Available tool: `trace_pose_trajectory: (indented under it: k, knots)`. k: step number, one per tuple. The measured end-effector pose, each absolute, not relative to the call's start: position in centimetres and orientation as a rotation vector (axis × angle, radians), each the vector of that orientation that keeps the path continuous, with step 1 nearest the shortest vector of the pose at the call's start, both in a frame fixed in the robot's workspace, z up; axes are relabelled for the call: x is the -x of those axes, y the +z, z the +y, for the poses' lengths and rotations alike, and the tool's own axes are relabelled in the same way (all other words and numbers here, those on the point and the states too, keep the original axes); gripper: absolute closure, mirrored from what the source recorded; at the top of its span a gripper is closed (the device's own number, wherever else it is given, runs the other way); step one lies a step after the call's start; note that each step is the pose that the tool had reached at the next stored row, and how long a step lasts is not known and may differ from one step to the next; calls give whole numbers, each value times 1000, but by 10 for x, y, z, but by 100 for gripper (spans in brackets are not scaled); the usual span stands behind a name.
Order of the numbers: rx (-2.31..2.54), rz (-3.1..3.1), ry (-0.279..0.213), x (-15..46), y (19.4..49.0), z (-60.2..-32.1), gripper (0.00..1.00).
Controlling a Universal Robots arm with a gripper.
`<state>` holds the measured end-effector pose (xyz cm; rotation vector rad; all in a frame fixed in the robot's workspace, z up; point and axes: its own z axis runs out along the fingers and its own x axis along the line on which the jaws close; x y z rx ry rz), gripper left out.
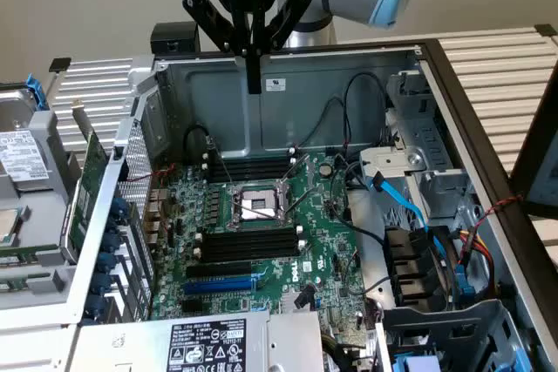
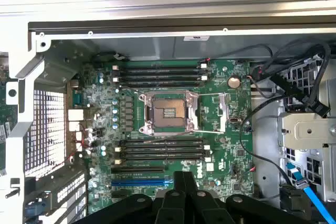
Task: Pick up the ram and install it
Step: 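Reach for the ram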
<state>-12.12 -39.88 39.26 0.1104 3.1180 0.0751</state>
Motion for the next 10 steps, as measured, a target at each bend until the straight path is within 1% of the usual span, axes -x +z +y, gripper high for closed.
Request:
trace_pose_trajectory:
  k: [10]
  knots:
    - [-110,3118,75,121,393,-399,89]
